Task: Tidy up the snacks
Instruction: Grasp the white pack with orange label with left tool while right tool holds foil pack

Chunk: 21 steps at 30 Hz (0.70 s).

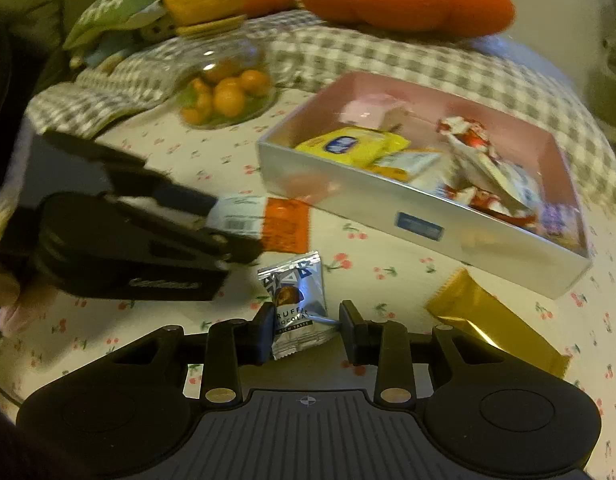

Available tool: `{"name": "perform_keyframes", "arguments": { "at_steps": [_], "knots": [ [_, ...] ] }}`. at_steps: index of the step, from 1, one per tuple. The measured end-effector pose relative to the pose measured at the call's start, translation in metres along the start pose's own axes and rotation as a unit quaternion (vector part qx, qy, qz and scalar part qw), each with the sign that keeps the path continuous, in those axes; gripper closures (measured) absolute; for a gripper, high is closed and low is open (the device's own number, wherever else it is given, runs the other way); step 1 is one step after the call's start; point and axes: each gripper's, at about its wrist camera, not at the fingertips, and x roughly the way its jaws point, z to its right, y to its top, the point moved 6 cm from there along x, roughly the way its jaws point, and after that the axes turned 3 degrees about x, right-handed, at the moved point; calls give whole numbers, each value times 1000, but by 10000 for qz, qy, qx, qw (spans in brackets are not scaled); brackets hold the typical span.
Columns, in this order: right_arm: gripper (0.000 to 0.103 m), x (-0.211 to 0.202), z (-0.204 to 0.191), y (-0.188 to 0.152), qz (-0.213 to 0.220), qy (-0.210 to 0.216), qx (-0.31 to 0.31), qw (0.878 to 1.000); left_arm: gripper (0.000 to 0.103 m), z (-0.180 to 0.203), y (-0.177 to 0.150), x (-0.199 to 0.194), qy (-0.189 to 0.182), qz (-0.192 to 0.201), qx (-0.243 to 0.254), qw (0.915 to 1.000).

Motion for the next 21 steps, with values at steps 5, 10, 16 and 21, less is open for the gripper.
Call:
{"name": "perform_keyframes", "arguments": {
  "at_steps": [5, 10, 16, 21],
  "knots": [
    [70, -9, 18, 5, 48, 1, 424, 9991, 64, -1, -1, -3, -78, -42, -72, 9999],
    [70, -18, 30, 11, 76, 97, 779, 9969, 65, -1, 1, -9, -230, -27, -198, 9995],
    [70, -32, 44, 22, 257, 228, 1145, 9928, 71, 0, 4, -18, -419, 72, -316, 9986],
    [70, -37, 55, 25, 309, 223, 1349, 9901, 73, 5, 7, -22, -540, 108, -329, 9979]
  ]
}}
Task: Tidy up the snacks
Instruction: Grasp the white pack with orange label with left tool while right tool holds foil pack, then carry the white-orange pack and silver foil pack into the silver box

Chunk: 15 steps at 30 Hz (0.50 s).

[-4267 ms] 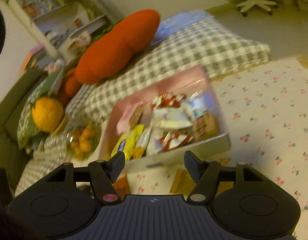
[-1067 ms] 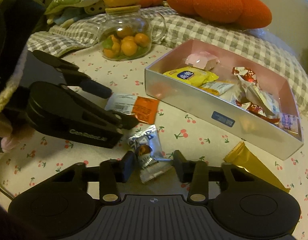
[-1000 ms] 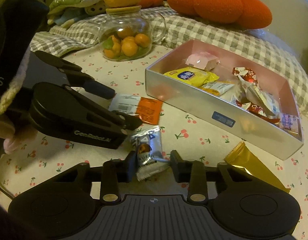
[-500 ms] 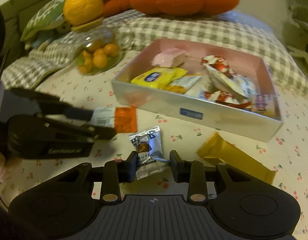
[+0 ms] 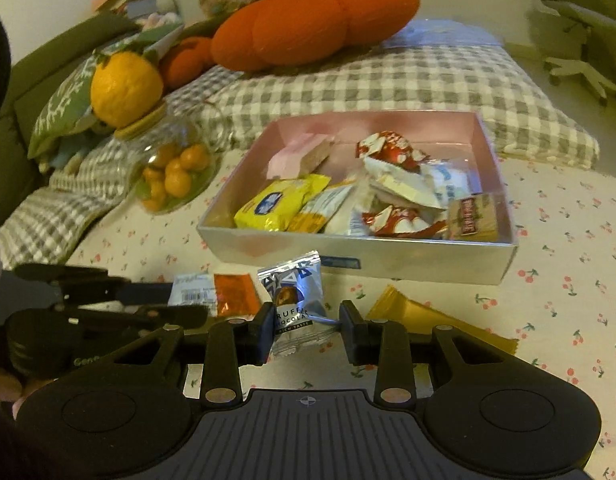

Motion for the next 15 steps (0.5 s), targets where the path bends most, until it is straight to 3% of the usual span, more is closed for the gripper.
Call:
{"name": "perform_keyframes", "arguments": {
  "at_steps": [15],
  "knots": [
    [70, -16, 19, 22, 302, 172, 602, 9976, 77, 13, 23, -21, -382, 479, -267, 9978]
  ]
}}
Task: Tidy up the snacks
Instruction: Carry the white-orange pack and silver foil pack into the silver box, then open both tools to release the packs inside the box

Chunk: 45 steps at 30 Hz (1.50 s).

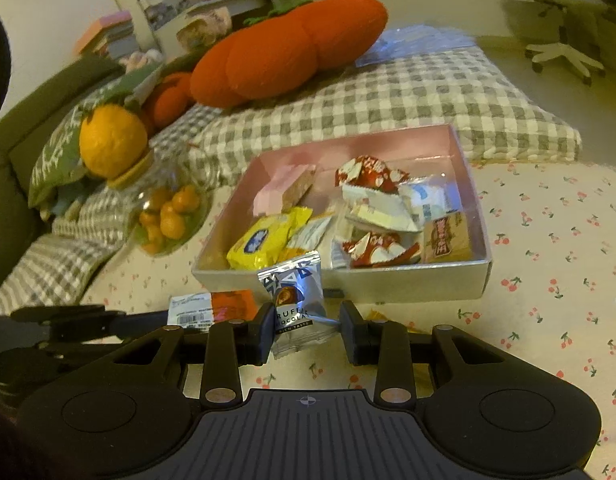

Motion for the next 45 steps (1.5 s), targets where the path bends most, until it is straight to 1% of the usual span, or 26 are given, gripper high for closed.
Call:
{"name": "perform_keyframes", "arguments": {
  "at_steps": [2, 3, 6, 7, 9, 11, 13, 15, 18, 21, 23, 25, 26, 29, 31, 33, 36, 38, 39, 41, 43, 45],
  "knots": [
    [70, -1, 4, 4, 53, 29, 135, 9999, 81, 0, 5, -2, -1, 113, -89, 9999],
    [70, 0, 6, 7, 81, 35, 197, 9998, 100, 0, 8, -2, -6, 161, -139, 9998],
    [70, 3, 11, 13, 171, 17, 350, 9992, 99, -1, 14, 2, 48, 273, -285, 9992],
    [70, 5, 14, 15, 193, 22, 437, 9989, 99, -1, 14, 5, 120, 269, -310, 9991],
    [70, 8, 19, 17, 204, 34, 676, 9975, 99, -1, 13, 12, 176, 107, -377, 9991],
    [70, 10, 23, 17, 175, 99, 864, 9961, 99, 2, 14, 14, 236, 148, -287, 9992],
    [70, 10, 24, 18, 183, 127, 867, 9960, 100, 2, 17, 18, 265, 218, -337, 9988],
    [70, 12, 23, 18, 193, 88, 807, 9965, 100, -2, 19, 24, 459, 241, -423, 9978],
    [70, 17, 23, 18, 174, 54, 855, 9962, 100, -9, 19, 33, 597, 258, -683, 9955],
    [70, 24, 23, 20, 166, 60, 933, 9955, 100, -12, 21, 38, 565, 285, -987, 9931],
    [70, 26, 22, 22, 188, 63, 949, 9953, 99, -9, 22, 41, 527, 281, -1069, 9925],
    [68, 29, 22, 25, 207, 100, 988, 9948, 98, -5, 22, 43, 537, 259, -1026, 9929],
    [66, 30, 22, 27, 241, 121, 1028, 9943, 97, -3, 21, 44, 543, 237, -995, 9933],
    [63, 32, 26, 29, 208, 123, 1161, 9929, 90, 0, 21, 45, 605, 207, -895, 9939],
    [60, 32, 28, 29, 185, 109, 1174, 9929, 82, -1, 21, 45, 637, 205, -889, 9938],
    [52, 30, 29, 28, 187, 110, 1204, 9925, 81, -2, 21, 43, 643, 206, -914, 9935],
    [48, 24, 30, 28, 199, 89, 1215, 9923, 78, -1, 20, 41, 661, 183, -872, 9938],
    [47, 19, 31, 27, 191, 99, 1175, 9928, 73, 1, 20, 39, 653, 177, -831, 9942],
    [45, 16, 32, 26, 177, 96, 1158, 9931, 68, 2, 20, 38, 655, 175, -804, 9945],
    [40, 10, 33, 26, 161, 93, 1095, 9938, 63, 4, 19, 35, 656, 174, -745, 9949],
    [36, 3, 36, 25, 179, 80, 1005, 9947, 55, 5, 18, 33, 641, 158, -720, 9952],
    [33, -4, 40, 24, 187, 35, 909, 9957, 49, 7, 17, 31, 627, 135, -682, 9956]
  ]
}}
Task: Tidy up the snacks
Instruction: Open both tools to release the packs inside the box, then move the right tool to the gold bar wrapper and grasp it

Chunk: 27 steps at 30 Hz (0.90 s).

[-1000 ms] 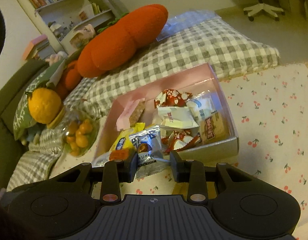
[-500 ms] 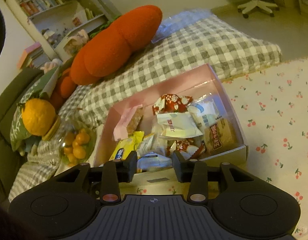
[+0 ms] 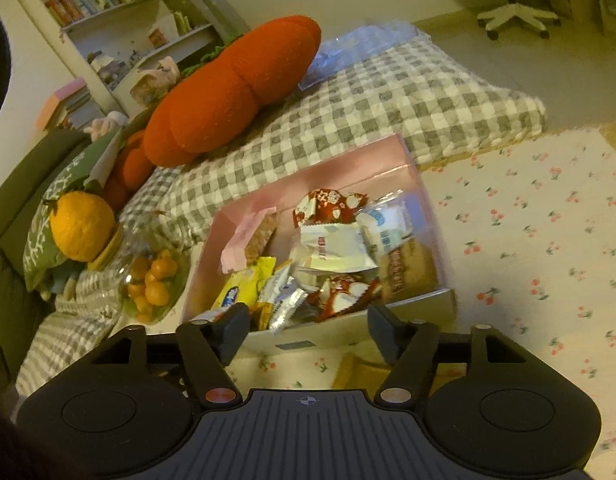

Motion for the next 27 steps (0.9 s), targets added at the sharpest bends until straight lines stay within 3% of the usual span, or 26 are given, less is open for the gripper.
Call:
{"name": "perform_keyframes", "arguments": {
  "at_steps": [4, 13, 27],
  "knots": [
    [30, -12, 12, -4, -38, -139, -171, 9998, 33, 4, -6, -5, 54, -37, 140, 9999],
    [23, -31, 40, -14, -72, -501, -579, 9970, 17, 13, -21, -10, 238, -200, 464, 9984],
    [21, -23, 57, -47, -542, -663, -1685, 9820, 7, 28, -61, -13, 240, -497, 761, 9956]
  ]
}}
